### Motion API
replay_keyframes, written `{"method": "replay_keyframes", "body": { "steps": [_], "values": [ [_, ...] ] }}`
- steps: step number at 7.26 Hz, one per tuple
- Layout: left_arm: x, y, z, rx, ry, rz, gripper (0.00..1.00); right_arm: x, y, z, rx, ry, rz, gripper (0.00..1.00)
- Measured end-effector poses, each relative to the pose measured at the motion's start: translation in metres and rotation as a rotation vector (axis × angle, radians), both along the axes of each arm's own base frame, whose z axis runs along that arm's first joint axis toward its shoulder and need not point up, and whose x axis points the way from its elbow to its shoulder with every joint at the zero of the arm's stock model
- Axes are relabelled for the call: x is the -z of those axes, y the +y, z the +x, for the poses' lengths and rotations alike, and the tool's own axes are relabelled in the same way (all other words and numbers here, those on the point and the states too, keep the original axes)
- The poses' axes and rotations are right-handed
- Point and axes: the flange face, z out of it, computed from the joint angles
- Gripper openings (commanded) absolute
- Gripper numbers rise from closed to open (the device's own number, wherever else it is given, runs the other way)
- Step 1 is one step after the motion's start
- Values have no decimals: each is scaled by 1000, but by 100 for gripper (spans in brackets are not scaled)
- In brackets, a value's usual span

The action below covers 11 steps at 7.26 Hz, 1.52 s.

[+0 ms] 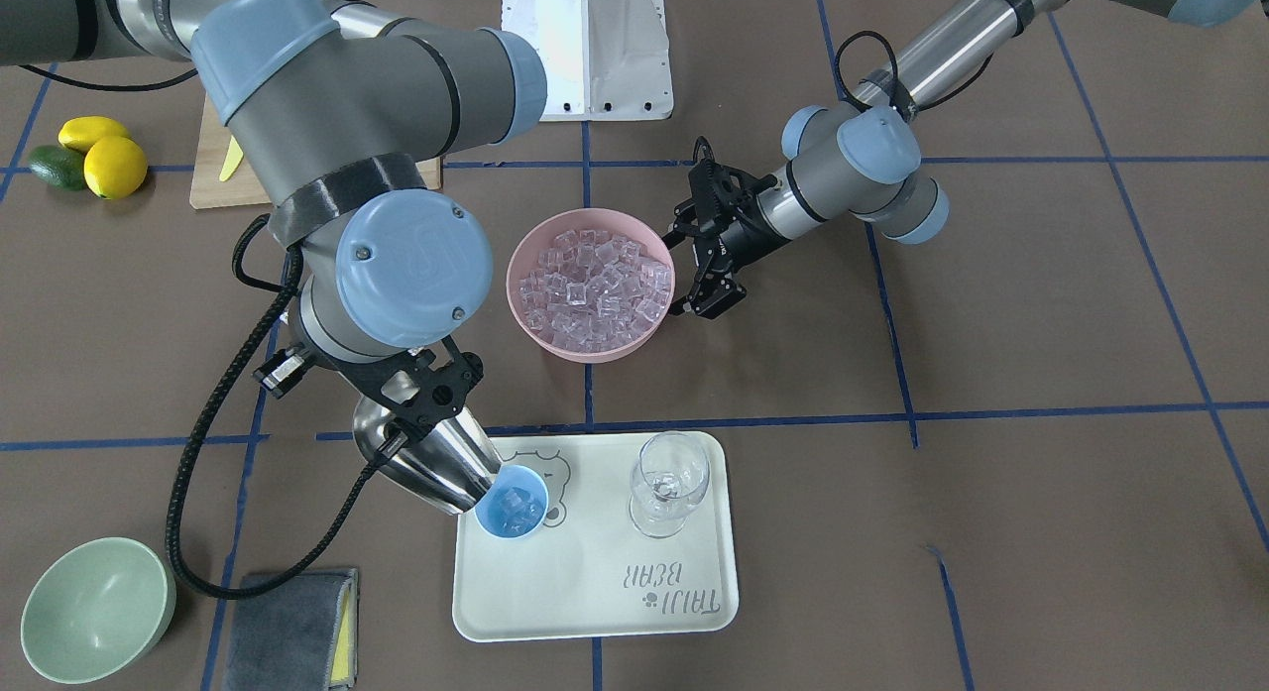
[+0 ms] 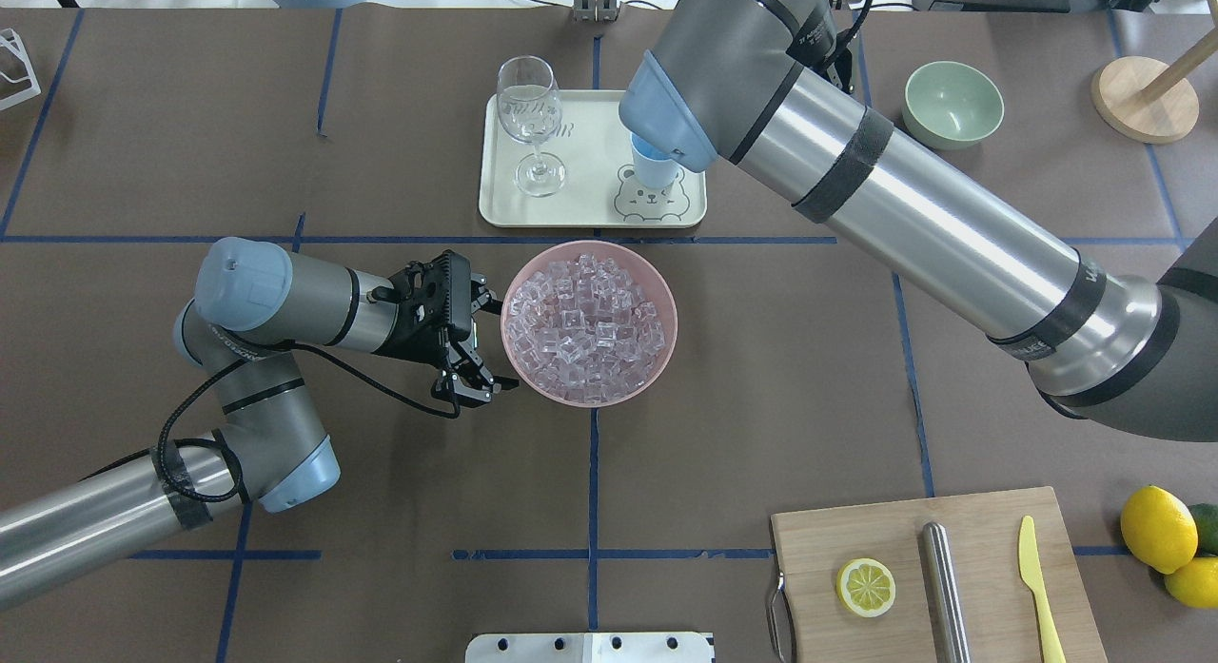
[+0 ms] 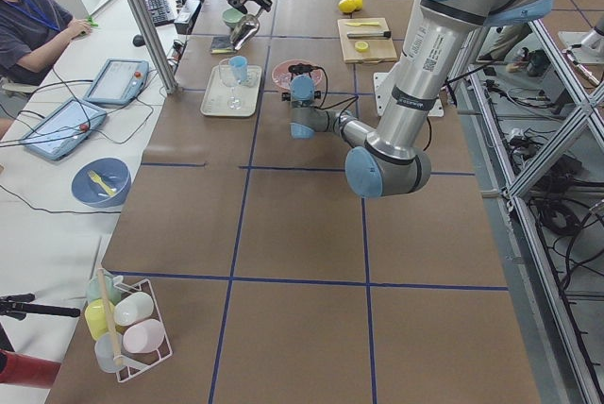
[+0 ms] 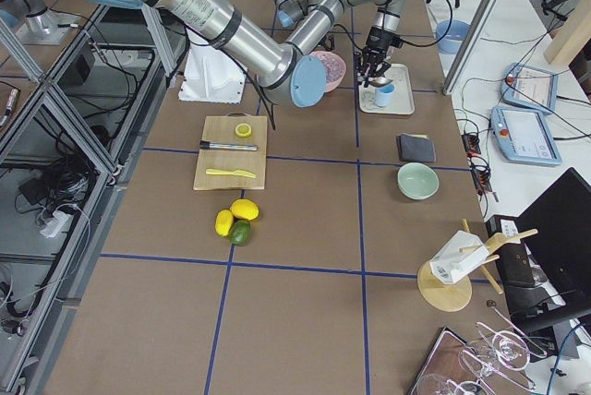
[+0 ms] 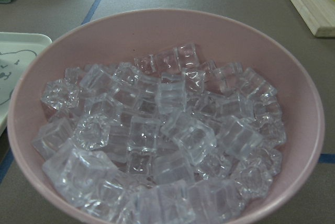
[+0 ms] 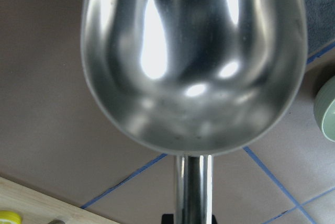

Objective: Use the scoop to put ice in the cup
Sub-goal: 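Carry the empty scoop back to its spot on the table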

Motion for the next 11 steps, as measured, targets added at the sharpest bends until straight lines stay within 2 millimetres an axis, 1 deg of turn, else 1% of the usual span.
{"method": "replay_keyframes", "body": {
  "steps": [1, 3, 4, 5, 6, 8, 9, 10, 11],
  "values": [
    [-1, 0, 0, 0, -1, -1, 100, 4, -6, 14, -52, -18, -20, 0],
    [-1, 0, -1, 1, -2, -1, 100, 12, -20, 54, -283, -81, -141, 0],
    [-2, -1, -1, 1, -2, -2, 100, 9, -18, 76, -390, -128, -205, 0],
    [-3, -1, -1, 2, -3, -3, 100, -1, -5, 97, -466, -173, -248, 0],
    [-5, -1, -1, 3, -7, -5, 100, -20, 22, 120, -514, -210, -263, 0],
    [-11, -4, -2, 8, -18, -12, 100, -54, 87, 164, -609, -250, -277, 0],
    [-13, -8, -4, 14, -23, -15, 100, -65, 117, 181, -672, -256, -302, 0],
    [-15, -12, -7, 22, -27, -18, 100, -80, 143, 194, -710, -254, -329, 0],
    [-15, -14, -9, 26, -28, -18, 100, -100, 163, 203, -725, -249, -357, 0]
  ]
}}
